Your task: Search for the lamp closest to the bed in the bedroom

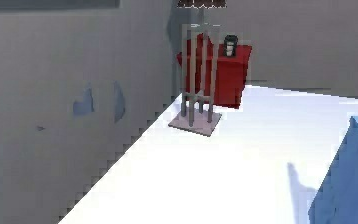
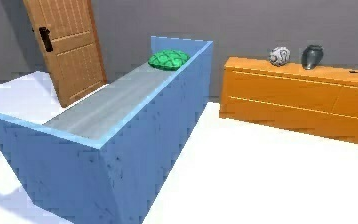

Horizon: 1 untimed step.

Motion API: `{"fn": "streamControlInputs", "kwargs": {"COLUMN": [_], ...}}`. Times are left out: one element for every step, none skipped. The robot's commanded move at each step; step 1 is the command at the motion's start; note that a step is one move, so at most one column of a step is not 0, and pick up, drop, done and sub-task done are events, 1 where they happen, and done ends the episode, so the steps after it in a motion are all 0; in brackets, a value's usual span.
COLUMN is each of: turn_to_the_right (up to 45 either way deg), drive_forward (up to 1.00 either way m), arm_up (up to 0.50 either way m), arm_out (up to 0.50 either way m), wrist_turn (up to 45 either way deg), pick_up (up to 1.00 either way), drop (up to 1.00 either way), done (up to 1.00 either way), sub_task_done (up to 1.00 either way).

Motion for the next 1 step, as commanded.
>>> {"fn": "streamControlInputs", "kwargs": {"turn_to_the_right": [0.0], "drive_forward": [0.25], "arm_up": [0.00], "arm_out": [0.00], "wrist_turn": [0.0], "pick_up": [0.00], "drop": [0.00], "done": [0.00], "sub_task_done": [0.00]}}
